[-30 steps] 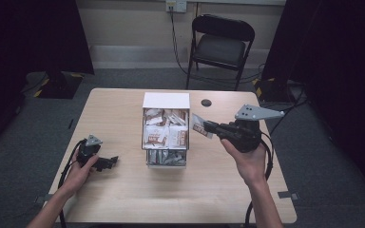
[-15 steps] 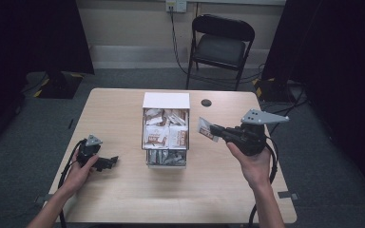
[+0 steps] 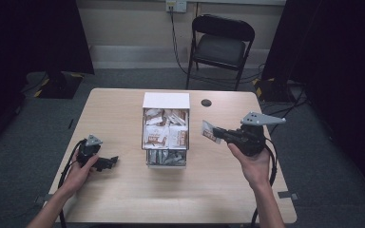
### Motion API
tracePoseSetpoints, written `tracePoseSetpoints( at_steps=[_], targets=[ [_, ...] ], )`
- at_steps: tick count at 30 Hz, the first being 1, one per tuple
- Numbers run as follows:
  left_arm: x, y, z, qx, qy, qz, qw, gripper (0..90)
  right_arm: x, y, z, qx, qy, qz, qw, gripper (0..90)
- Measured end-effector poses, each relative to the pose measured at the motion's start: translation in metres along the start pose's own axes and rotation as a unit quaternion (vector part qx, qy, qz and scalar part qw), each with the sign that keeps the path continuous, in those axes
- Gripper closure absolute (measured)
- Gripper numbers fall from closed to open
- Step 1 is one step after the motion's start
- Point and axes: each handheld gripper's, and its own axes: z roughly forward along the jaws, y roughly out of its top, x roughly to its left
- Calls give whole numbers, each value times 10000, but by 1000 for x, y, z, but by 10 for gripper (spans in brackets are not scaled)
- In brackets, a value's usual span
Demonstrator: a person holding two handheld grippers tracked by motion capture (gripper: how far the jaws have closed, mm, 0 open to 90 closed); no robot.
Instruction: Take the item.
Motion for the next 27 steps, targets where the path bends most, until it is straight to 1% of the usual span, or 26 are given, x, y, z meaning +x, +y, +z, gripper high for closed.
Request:
tracePoseSetpoints(
  at_steps=[5,14,27],
  targets=[
    [0,0,0,-12,3,-17,10000,0,-4,-4,3,54,-17,52,10000,900],
    [0,0,0,-14,3,-18,10000,0,-8,-15,17,294,-25,100,9995,900],
    [0,0,0,-15,3,-19,10000,0,-19,-30,28,477,-91,245,9985,900]
  ],
)
